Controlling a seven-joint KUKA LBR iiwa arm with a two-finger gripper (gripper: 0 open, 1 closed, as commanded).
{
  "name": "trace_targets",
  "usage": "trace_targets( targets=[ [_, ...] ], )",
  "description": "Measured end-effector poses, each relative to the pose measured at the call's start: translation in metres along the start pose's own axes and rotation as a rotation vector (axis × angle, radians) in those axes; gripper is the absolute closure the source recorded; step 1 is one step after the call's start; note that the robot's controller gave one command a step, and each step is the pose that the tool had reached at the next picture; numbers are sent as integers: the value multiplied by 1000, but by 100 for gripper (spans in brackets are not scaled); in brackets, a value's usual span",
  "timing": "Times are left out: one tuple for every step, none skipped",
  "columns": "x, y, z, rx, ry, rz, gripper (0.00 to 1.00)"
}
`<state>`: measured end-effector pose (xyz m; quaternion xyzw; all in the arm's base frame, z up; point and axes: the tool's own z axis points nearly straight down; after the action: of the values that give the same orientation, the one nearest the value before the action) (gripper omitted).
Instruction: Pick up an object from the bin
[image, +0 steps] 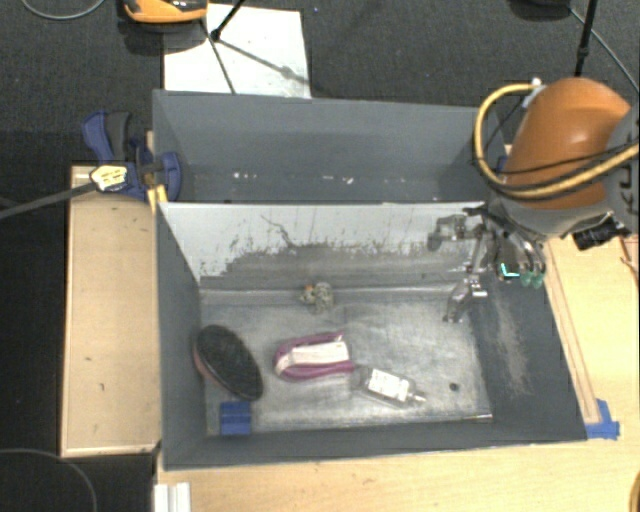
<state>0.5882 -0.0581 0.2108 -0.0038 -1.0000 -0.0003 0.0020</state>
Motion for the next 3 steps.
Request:
trace_targets(
  targets=[
    [3, 41, 79, -2, 1, -61, 0],
    [16, 108, 90, -3, -4, -178, 0],
    [36, 96, 116, 1, -3, -478, 0]
  ],
)
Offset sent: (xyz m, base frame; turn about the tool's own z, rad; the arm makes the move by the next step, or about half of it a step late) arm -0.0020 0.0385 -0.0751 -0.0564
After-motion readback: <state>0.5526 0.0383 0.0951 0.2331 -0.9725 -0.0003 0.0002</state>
